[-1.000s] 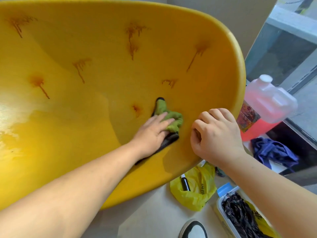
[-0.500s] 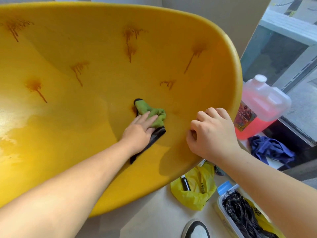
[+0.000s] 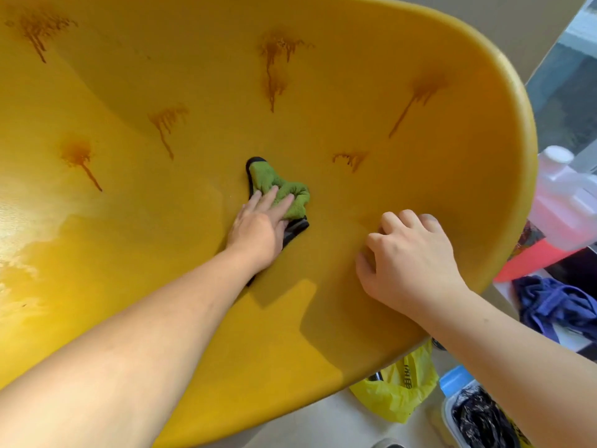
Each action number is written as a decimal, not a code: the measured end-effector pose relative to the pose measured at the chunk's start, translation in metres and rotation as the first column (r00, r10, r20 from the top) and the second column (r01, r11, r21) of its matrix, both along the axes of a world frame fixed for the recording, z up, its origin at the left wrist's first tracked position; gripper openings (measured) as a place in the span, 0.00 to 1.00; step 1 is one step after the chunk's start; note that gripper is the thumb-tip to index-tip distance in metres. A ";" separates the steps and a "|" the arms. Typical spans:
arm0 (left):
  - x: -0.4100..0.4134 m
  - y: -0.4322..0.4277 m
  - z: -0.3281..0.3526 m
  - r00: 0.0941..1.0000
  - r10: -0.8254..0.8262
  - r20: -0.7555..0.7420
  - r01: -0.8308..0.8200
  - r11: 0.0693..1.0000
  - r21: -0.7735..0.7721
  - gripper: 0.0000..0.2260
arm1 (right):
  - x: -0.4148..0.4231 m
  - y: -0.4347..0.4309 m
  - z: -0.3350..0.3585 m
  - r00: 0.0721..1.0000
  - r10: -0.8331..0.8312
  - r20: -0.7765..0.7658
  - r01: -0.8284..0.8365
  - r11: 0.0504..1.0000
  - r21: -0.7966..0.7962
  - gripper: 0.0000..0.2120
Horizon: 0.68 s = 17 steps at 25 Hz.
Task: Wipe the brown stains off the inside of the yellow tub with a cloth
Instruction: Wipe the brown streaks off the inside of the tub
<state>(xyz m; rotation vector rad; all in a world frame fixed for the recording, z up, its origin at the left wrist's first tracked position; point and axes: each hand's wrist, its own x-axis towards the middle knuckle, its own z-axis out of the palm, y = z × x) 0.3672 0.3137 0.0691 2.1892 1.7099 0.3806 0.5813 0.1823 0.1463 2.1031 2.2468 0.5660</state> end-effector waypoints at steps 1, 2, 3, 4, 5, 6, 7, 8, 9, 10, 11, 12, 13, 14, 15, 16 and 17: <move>0.011 -0.008 0.002 0.997 0.079 0.014 -0.079 0.996 -0.032 0.24 | 0.000 0.001 0.000 1.000 -0.005 0.001 0.005 1.000 0.006 0.16; 0.021 -0.022 0.005 0.995 0.089 0.038 -0.087 0.995 -0.056 0.23 | -0.002 0.002 0.001 1.000 -0.010 0.002 0.010 1.000 0.006 0.16; 0.026 -0.038 0.007 0.998 0.028 0.059 -0.025 0.998 -0.055 0.24 | -0.005 0.002 0.000 1.000 -0.011 0.004 0.011 1.000 0.006 0.15; 0.024 -0.055 0.006 0.993 -0.084 0.083 0.086 0.996 -0.022 0.24 | -0.006 0.002 -0.001 1.000 -0.008 0.008 0.008 1.000 0.005 0.15; 0.013 -0.064 0.006 0.970 -0.223 0.096 0.225 0.974 -0.005 0.24 | -0.006 0.003 -0.001 1.000 -0.006 0.013 0.006 1.000 0.004 0.15; -0.004 -0.060 0.008 0.931 -0.354 0.088 0.357 0.934 -0.024 0.25 | -0.005 0.002 0.001 1.000 -0.009 0.010 0.009 1.000 -0.007 0.14; -0.022 -0.044 0.009 0.901 -0.430 0.057 0.433 0.899 -0.060 0.25 | -0.004 0.001 0.002 1.000 -0.014 0.002 0.014 1.000 -0.026 0.14; -0.032 -0.030 0.010 0.912 -0.410 0.007 0.409 0.907 -0.096 0.25 | -0.002 -0.002 0.002 1.000 -0.021 -0.008 0.021 0.999 -0.041 0.15; -0.036 -0.022 0.011 0.959 -0.284 -0.016 0.281 0.952 -0.119 0.25 | -0.002 -0.005 0.003 0.999 -0.027 -0.024 0.026 0.998 -0.051 0.15; -0.032 -0.023 0.011 0.993 -0.114 -0.018 0.111 0.987 -0.118 0.25 | -0.003 -0.007 0.003 0.998 -0.030 -0.047 0.027 0.998 -0.061 0.16; -0.020 -0.031 0.012 1.000 0.019 -0.004 -0.019 0.992 -0.121 0.25 | -0.003 -0.007 0.004 0.997 -0.035 -0.073 0.030 0.998 -0.061 0.16; -0.006 -0.045 0.015 0.998 0.053 0.018 -0.050 0.989 -0.138 0.24 | -0.001 -0.008 0.006 0.994 -0.047 -0.097 0.043 0.998 -0.048 0.17; 0.007 -0.062 0.018 0.999 0.022 0.040 -0.016 0.988 -0.157 0.24 | 0.005 -0.009 0.011 0.992 -0.061 -0.108 0.059 0.998 -0.020 0.17; 0.016 -0.080 0.019 0.997 -0.039 0.063 0.049 0.984 -0.172 0.24 | 0.011 -0.008 0.020 0.991 -0.078 -0.105 0.080 0.997 0.016 0.17; 0.021 -0.096 0.022 0.990 -0.098 0.103 0.116 0.976 -0.185 0.24 | 0.018 -0.008 0.032 0.990 -0.104 -0.091 0.109 0.993 0.049 0.16; 0.026 -0.109 0.028 0.977 -0.142 0.160 0.173 0.965 -0.198 0.23 | 0.025 -0.008 0.044 0.987 -0.144 -0.074 0.150 0.986 0.070 0.15; 0.036 -0.121 0.036 0.957 -0.189 0.220 0.234 0.951 -0.203 0.23 | 0.034 -0.009 0.055 0.980 -0.191 -0.057 0.196 0.976 0.091 0.14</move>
